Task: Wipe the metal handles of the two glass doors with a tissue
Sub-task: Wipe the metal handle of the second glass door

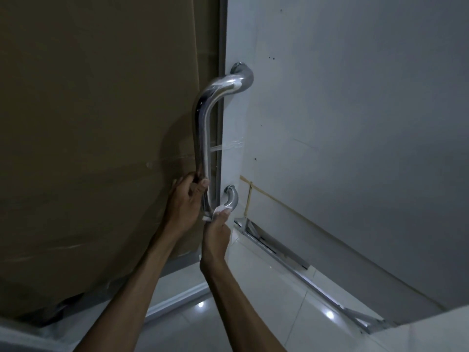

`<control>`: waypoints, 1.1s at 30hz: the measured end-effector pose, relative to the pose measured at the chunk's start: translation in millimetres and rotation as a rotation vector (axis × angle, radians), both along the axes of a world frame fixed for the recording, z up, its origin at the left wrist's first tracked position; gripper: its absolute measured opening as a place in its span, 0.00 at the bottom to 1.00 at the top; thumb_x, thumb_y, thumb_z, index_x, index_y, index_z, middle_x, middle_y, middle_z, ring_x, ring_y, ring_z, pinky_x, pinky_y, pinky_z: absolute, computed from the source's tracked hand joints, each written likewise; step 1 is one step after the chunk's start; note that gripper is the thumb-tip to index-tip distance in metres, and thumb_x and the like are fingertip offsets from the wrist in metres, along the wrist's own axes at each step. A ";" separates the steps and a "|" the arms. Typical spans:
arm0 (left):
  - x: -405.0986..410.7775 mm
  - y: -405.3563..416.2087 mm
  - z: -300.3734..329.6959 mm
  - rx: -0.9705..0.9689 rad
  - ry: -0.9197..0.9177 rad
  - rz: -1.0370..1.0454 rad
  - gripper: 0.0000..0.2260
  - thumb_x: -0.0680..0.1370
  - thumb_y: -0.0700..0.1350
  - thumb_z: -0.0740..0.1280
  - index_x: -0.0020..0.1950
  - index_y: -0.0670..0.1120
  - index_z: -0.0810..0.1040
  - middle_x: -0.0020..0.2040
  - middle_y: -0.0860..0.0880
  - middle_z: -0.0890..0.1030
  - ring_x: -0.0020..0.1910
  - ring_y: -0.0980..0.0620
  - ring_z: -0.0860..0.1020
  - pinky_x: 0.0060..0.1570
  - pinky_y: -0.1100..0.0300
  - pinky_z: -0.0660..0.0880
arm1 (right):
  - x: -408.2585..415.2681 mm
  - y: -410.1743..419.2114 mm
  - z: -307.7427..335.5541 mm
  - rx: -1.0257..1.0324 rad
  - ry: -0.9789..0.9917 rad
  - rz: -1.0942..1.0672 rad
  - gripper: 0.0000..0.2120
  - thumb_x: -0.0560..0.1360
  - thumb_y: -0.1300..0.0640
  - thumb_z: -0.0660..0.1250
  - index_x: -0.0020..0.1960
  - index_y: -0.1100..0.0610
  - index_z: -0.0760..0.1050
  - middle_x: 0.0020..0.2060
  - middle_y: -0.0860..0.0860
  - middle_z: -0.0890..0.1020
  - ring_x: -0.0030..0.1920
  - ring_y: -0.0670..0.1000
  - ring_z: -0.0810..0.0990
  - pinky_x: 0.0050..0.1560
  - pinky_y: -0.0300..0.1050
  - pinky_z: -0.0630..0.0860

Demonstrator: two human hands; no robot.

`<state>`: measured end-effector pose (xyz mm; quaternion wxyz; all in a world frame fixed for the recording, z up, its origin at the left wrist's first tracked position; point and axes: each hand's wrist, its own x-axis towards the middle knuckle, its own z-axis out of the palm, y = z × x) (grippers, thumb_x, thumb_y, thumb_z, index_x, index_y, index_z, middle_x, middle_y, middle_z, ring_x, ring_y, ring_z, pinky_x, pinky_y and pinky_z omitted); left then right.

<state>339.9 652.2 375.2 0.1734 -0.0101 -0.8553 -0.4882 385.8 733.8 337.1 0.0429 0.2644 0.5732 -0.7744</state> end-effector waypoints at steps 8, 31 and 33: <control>0.4 -0.2 -0.2 -0.003 0.031 0.017 0.18 0.83 0.60 0.60 0.58 0.47 0.80 0.51 0.51 0.79 0.58 0.45 0.75 0.67 0.42 0.70 | -37.9 28.3 0.6 -0.877 -0.183 -0.181 0.35 0.87 0.42 0.49 0.78 0.72 0.61 0.74 0.70 0.69 0.76 0.68 0.68 0.77 0.59 0.63; 6.0 0.0 1.3 -0.045 0.004 0.016 0.18 0.84 0.60 0.59 0.58 0.48 0.80 0.54 0.49 0.81 0.58 0.45 0.76 0.71 0.39 0.65 | -70.7 70.7 -34.1 -0.732 -0.195 0.064 0.36 0.85 0.37 0.52 0.74 0.68 0.69 0.62 0.65 0.81 0.66 0.62 0.78 0.75 0.53 0.68; 7.2 -0.2 2.8 -0.040 0.012 0.017 0.18 0.83 0.59 0.60 0.58 0.47 0.80 0.52 0.52 0.80 0.56 0.49 0.75 0.70 0.40 0.67 | -76.9 81.6 -30.2 -0.755 -0.209 0.094 0.39 0.84 0.34 0.52 0.73 0.69 0.70 0.59 0.66 0.82 0.61 0.63 0.80 0.67 0.55 0.74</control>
